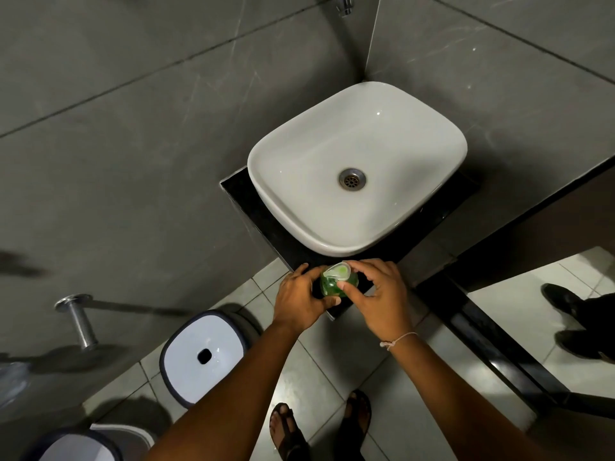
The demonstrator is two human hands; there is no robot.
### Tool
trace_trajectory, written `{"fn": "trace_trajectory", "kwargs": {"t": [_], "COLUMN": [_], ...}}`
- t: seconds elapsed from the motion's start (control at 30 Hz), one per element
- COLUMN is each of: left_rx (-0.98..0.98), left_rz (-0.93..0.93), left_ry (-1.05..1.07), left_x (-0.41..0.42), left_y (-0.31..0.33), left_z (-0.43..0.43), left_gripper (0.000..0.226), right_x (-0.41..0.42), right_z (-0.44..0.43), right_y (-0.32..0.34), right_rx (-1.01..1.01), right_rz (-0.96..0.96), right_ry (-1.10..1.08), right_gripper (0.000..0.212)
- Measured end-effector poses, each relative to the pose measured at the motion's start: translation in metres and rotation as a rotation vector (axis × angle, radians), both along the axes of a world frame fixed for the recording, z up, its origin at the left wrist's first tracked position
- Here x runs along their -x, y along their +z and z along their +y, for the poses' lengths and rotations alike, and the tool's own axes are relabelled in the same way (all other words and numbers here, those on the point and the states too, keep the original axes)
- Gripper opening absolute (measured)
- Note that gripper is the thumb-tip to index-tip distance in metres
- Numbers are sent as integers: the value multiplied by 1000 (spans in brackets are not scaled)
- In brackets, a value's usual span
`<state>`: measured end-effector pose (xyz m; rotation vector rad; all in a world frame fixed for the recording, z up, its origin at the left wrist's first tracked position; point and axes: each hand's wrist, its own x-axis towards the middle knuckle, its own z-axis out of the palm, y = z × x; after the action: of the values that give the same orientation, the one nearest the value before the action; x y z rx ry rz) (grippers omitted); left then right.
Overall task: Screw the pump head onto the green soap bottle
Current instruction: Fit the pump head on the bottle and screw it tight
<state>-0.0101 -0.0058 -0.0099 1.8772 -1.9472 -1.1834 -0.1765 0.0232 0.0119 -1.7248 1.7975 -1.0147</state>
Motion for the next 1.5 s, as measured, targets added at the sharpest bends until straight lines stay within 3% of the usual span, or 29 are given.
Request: {"fn": "trace_trajectory", "kwargs": {"t": [0.37,0.67,0.87,1.03,1.17,1.33,1.5], "left_rx": [-4,0,17,27,22,30,24], "left_rz": [4,-26,-17,-12,-20,-9,-12], "left_ry": [1,-15,-26,-12,-13,-1,-8], "left_x": [-1,-1,-1,-1,0,0,-1], "left_y": [-3,-2,0,0,0,0,0], "left_z": [-1,-2,-1,0,0,1,0], "left_gripper": [79,76,76,75,80,78,79], "right_x": [-2,8,-5,-1,-5,-19,-3], "right_z": [-1,-14,-7,-3,-10,-8,-6], "right_y": [-5,9,10,7,3,3,3], "right_rx": [-24,-59,-68,-68,-88,-112,-120], "right_rz": [89,231,214,104,64,61,72], "right_ry": [-28,93,-28,89,-32,-124,50], "right_gripper": [36,29,37,42,24,45,43]}}
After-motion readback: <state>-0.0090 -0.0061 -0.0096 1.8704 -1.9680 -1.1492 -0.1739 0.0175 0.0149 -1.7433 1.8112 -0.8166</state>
